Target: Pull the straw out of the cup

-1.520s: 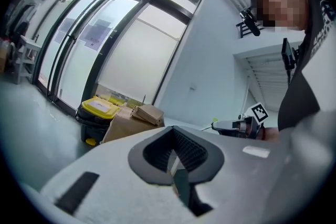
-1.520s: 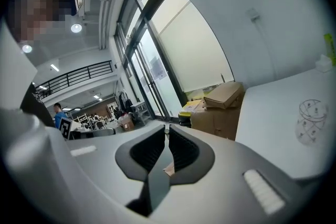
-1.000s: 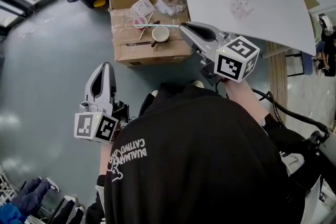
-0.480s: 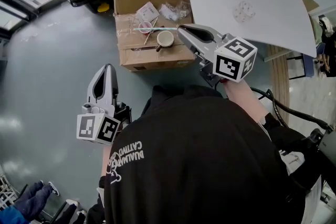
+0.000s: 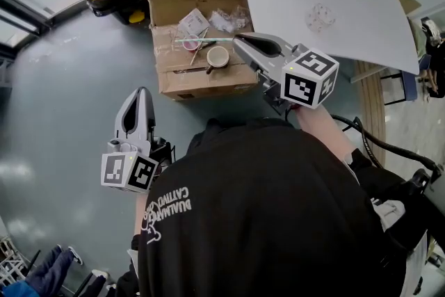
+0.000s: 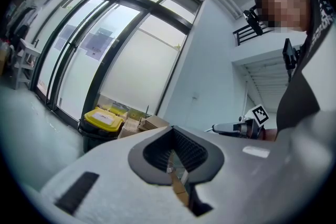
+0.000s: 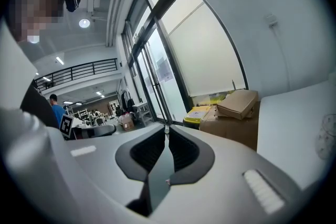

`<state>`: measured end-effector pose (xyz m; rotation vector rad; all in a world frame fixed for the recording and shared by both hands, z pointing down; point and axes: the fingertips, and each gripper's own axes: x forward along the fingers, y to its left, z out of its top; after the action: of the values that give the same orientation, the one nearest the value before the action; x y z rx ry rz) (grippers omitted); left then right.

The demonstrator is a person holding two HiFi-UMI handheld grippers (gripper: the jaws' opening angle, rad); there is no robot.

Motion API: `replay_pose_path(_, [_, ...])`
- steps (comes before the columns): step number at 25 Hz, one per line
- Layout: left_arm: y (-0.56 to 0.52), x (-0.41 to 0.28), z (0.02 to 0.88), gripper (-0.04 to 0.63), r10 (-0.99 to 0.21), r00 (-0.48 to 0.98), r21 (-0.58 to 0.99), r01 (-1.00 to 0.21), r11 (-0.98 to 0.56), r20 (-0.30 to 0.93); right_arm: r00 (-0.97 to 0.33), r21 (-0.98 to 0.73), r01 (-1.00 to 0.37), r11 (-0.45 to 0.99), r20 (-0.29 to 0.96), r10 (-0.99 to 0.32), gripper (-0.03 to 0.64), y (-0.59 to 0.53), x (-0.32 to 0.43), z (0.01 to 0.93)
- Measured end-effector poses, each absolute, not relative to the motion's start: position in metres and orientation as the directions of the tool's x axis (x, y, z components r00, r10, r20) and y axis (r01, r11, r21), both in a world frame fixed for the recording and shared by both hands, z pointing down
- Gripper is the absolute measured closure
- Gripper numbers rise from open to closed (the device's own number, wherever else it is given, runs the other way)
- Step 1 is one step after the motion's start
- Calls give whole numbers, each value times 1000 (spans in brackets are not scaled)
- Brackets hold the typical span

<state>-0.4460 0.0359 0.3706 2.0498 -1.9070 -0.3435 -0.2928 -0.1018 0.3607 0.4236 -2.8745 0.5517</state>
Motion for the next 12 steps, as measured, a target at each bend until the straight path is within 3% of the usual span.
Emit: replay_pose_path(12, [45, -454, 371, 592, -997, 57, 389, -920, -36, 44, -930, -264, -322, 909, 266, -253, 588, -97, -300, 363])
